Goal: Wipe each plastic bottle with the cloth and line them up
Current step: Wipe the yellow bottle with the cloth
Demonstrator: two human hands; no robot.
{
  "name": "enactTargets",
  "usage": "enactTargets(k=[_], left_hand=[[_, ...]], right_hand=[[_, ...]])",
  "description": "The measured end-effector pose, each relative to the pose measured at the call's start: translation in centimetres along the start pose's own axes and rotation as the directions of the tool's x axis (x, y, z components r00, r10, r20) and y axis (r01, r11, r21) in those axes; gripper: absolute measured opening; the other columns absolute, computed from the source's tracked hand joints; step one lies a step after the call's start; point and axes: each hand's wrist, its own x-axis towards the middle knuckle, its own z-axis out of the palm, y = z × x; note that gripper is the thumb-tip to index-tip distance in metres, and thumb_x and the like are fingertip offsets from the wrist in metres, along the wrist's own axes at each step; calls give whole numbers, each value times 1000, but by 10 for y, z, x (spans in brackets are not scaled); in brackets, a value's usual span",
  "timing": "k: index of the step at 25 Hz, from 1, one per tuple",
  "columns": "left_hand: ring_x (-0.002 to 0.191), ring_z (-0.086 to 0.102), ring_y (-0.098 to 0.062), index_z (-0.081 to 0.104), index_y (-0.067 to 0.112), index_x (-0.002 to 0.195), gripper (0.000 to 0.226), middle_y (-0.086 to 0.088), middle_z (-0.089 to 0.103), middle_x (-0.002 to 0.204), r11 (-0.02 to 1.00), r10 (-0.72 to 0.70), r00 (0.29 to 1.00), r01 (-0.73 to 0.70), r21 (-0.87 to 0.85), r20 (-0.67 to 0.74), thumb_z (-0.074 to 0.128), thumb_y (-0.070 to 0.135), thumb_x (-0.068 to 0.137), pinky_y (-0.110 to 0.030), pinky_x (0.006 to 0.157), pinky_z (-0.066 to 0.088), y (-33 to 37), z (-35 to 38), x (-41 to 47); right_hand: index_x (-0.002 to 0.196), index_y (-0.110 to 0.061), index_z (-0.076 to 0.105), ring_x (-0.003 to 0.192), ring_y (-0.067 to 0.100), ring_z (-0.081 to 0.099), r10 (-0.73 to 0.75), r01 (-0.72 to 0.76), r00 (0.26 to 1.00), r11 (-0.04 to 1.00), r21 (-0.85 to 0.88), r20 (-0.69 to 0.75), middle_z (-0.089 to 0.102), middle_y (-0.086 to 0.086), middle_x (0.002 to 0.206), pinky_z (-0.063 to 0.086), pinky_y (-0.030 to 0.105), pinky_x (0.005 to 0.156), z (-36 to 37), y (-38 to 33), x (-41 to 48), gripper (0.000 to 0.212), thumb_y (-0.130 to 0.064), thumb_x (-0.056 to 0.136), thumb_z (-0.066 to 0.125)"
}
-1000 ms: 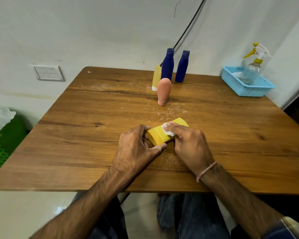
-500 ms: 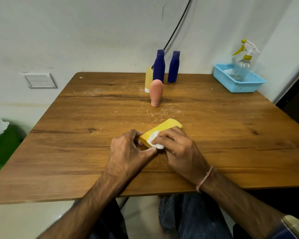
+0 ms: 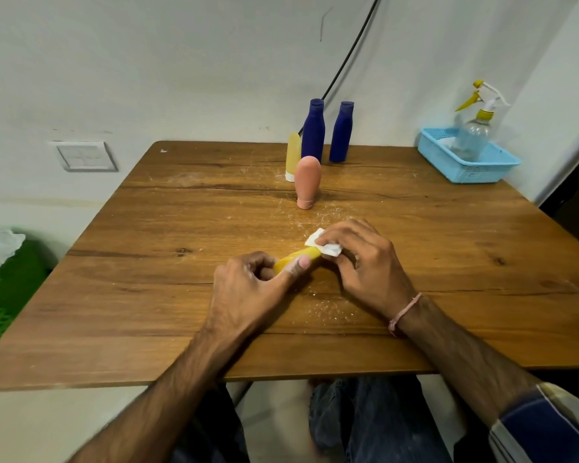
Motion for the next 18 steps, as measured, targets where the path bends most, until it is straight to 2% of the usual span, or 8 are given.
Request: enactTargets(k=[2, 4, 7, 9, 11, 15, 16, 18], left_hand=[[67, 71, -8, 75, 25, 92, 37, 6, 74, 73, 999, 49, 997, -50, 9, 59, 84, 55, 72, -27, 56, 59, -4, -2, -1], [71, 70, -2, 75, 25, 97, 28, 10, 75, 77, 994, 103, 992, -106, 31, 74, 87, 39, 76, -16, 59, 54, -7, -2, 2], [68, 67, -3, 76, 22, 91, 20, 10, 72, 72, 966, 216, 975, -222, 134, 55, 82, 39, 83, -13, 55, 51, -7, -1, -1], [67, 64, -7, 73, 18, 81, 22, 9, 66, 64, 938, 282, 957, -291, 191, 72, 77, 39, 88, -14, 51, 48, -5, 0, -5], [60, 61, -8, 70, 17, 75, 26, 8, 64, 60, 947, 257, 963, -267, 177, 75, 74, 38, 90, -13, 47, 43, -3, -1, -5], [47, 56, 2, 70, 18, 72, 26, 7, 66, 57, 994, 80, 992, -87, 70, 100, 72, 35, 91, -11, 42, 38, 2, -2, 1], [45, 56, 2, 70, 17, 71, 27, 6, 67, 56, 997, 63, 991, -68, 37, 119, 71, 34, 92, -14, 42, 40, 2, -2, 1], [43, 55, -6, 70, 12, 69, 31, 1, 68, 54, 998, 57, 989, -56, -11, 134, 71, 32, 92, -23, 41, 41, 0, -2, 1]], right_hand=[[100, -7, 70, 105, 16, 59, 24, -23, 1000, 999, 48, -15, 66, 4, 105, 50, 33, 93, -1, 2, 2, 28, 11, 79, 66], [99, -8, 72, 105, 11, 60, 64, -58, 996, 992, 112, -56, 68, 2, 103, 51, 31, 92, -3, 3, 7, 30, 13, 79, 65], [97, -7, 75, 103, 13, 62, 59, -42, 995, 981, 188, -84, 69, 2, 101, 52, 31, 91, -2, -11, 13, 37, 19, 75, 60], [97, -4, 74, 104, 17, 62, -33, 46, 997, 984, 174, -76, 69, 5, 102, 49, 28, 94, 3, -25, 8, 37, 19, 75, 56], [99, -3, 73, 106, 20, 61, -67, 77, 992, 992, 101, -104, 70, 7, 105, 48, 30, 96, 6, -23, 1, 36, 18, 75, 56], [104, -8, 73, 107, 19, 60, 168, -173, 968, 985, -11, -188, 70, 4, 109, 52, 39, 93, 12, -9, 2, 44, 20, 74, 58], [105, -7, 73, 107, 19, 59, 153, -156, 972, 988, -5, -177, 69, 5, 109, 52, 38, 93, 17, -19, 2, 44, 20, 73, 59], [104, -5, 73, 103, 21, 60, 9, -5, 992, 1000, 26, -129, 69, 7, 107, 51, 34, 91, 25, -42, -1, 42, 21, 73, 61]])
